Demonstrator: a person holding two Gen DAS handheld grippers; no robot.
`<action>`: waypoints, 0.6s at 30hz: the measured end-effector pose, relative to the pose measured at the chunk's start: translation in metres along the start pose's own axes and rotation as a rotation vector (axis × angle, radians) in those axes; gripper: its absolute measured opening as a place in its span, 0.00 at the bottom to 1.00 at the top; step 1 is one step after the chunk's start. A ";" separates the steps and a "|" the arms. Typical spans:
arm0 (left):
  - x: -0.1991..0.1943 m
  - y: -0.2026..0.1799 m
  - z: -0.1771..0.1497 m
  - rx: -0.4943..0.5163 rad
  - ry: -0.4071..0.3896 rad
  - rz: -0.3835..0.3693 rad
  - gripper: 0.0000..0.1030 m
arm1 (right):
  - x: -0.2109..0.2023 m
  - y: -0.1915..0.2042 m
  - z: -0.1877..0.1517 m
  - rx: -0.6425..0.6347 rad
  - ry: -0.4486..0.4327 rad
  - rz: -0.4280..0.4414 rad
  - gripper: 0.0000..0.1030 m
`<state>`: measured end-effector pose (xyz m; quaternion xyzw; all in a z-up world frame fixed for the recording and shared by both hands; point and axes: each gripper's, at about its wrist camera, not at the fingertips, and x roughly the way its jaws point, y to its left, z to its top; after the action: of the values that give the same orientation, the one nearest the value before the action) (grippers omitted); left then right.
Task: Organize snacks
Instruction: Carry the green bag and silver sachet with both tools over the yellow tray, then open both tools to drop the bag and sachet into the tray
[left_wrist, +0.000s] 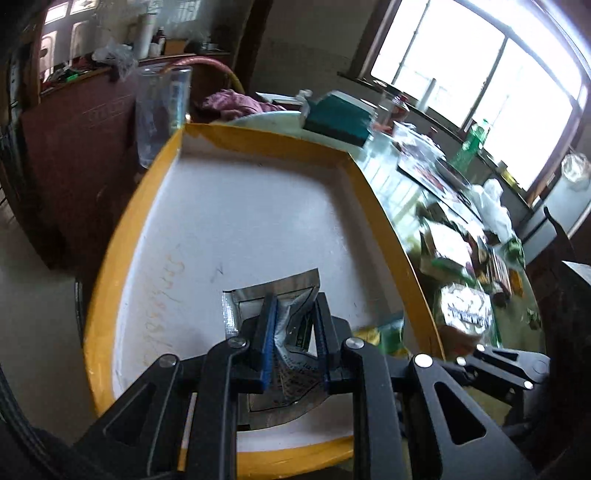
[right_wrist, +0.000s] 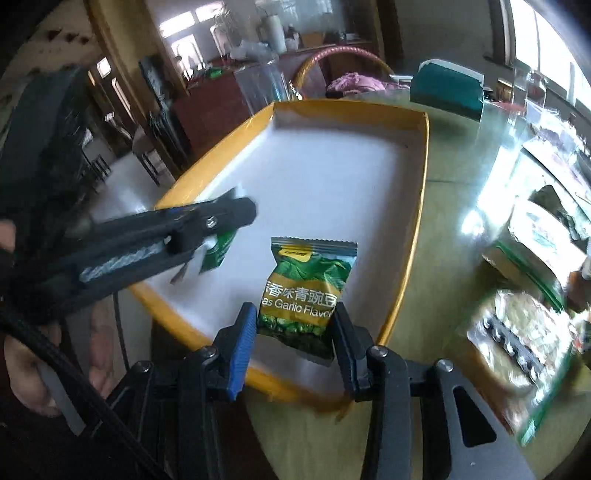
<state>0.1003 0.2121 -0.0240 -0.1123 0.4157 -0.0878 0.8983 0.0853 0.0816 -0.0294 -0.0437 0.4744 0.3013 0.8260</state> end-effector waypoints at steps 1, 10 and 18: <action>0.000 -0.002 -0.004 0.005 0.008 0.001 0.20 | -0.002 -0.001 -0.005 0.007 0.005 0.014 0.39; -0.016 -0.011 -0.047 0.018 0.032 0.017 0.21 | -0.027 -0.003 -0.044 0.059 0.012 0.029 0.41; -0.033 -0.016 -0.044 -0.092 -0.041 -0.063 0.89 | -0.045 -0.010 -0.047 0.138 -0.114 0.087 0.59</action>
<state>0.0442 0.1989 -0.0236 -0.1681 0.3971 -0.0944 0.8973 0.0384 0.0361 -0.0203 0.0515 0.4476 0.3055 0.8389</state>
